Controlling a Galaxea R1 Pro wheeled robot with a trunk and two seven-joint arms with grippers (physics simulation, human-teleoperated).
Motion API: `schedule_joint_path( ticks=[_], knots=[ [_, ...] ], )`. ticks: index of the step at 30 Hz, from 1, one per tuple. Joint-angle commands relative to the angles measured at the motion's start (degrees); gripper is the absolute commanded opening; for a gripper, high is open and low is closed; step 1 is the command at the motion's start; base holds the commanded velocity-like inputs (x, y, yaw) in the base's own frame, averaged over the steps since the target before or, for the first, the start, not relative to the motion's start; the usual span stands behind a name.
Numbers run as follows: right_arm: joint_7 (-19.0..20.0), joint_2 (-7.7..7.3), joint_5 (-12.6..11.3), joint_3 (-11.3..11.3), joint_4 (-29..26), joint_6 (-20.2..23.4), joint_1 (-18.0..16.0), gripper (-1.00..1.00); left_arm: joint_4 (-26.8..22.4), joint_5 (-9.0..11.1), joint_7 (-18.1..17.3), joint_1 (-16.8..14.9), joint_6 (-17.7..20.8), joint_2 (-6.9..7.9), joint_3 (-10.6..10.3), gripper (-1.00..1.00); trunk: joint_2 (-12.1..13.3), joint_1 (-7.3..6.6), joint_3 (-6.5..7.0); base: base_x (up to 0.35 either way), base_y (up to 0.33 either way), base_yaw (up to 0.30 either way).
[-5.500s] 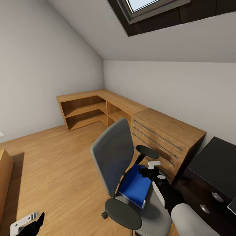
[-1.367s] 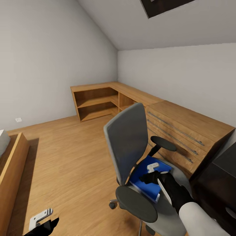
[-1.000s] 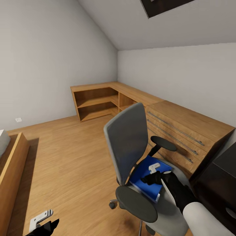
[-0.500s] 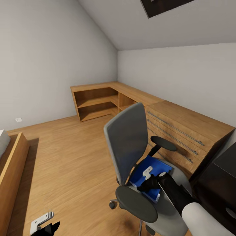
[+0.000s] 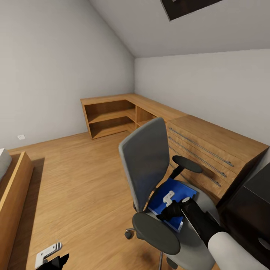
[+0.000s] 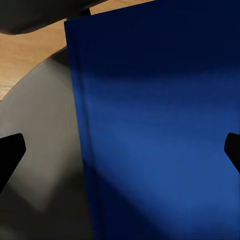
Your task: In the bedroom, organize the workspace by keeping the computer under the desk, ensuring the monitor is on the desk, placing the keyboard on the desk next to the monitor, placing the mouse on the desk next to the keyboard, moving the folder from the swivel chair onto the desk next to the mouse, stacking the notebook on top of the folder with the pen on top of the notebook, and positioning the swivel chair next to the desk.
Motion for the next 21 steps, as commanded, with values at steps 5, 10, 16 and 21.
schedule_joint_path(
  ticks=[5,10,16,21],
  knots=[
    [0.78,1.01,0.42,-0.13,-1.74,0.76,-0.02,1.00,-1.15,0.22,0.09,0.00,0.51,-1.63,0.17,1.00,-0.02,0.00,-0.04,0.000,0.000,0.000],
    [0.98,0.77,0.34,-0.33,-2.08,0.67,-0.02,1.00,-0.58,0.17,0.02,0.00,0.43,-3.11,0.16,1.00,-0.02,0.00,-0.04,0.000,0.000,0.000],
    [1.10,0.60,0.31,-0.42,-2.01,0.64,-0.02,1.00,0.06,0.14,-0.08,0.00,0.39,-3.68,0.16,1.00,-0.02,0.00,-0.04,0.000,0.000,0.000],
    [1.14,0.54,0.33,-0.43,-2.00,0.63,-0.02,1.00,0.16,0.06,-0.12,0.00,0.39,-3.76,0.16,1.00,-0.02,0.00,-0.04,0.000,0.000,0.000]
  ],
)
